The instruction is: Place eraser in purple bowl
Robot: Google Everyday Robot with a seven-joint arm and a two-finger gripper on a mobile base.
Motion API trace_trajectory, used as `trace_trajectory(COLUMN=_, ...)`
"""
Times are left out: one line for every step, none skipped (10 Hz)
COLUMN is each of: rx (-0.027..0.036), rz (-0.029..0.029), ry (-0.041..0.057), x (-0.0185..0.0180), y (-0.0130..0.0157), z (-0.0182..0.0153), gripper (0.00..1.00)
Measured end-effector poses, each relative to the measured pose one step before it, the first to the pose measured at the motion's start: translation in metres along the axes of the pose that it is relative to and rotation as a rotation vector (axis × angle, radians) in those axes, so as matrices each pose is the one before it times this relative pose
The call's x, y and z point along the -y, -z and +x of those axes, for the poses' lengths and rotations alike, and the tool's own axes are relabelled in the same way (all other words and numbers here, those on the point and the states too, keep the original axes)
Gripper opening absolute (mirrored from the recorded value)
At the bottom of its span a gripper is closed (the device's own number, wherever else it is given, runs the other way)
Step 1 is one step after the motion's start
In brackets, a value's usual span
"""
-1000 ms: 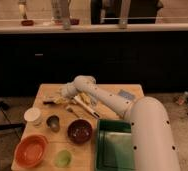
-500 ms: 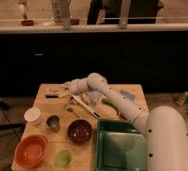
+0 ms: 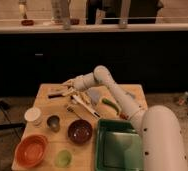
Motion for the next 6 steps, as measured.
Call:
trace_trajectory(rx=0.00390, rz=-0.01920, ry=0.01900, x=-0.00108, y=0.00805, z=-0.00020, gripper=0.06)
trace_trajectory(rx=0.00287, rz=-0.01481, ry=0.01597, x=-0.00079, y=0.00564, z=-0.00085, gripper=0.06)
trace_trajectory(rx=0.00540, rz=-0.03487, ry=0.02400, x=-0.00539, y=0.00454, z=-0.00287, gripper=0.06)
trace_trajectory(rx=0.00158, rz=-0.02363, ry=0.01508, x=-0.00609, y=0.00648, z=-0.00112, gripper=0.06)
trace_trajectory(rx=-0.00111, rz=-0.01315, ry=0.00807, x=-0.00475, y=0.00473, z=-0.00083, gripper=0.06)
trace_trajectory(rx=-0.00590, rz=-0.02201, ry=0.00940, x=-0.00941, y=0.00524, z=-0.00262, gripper=0.06)
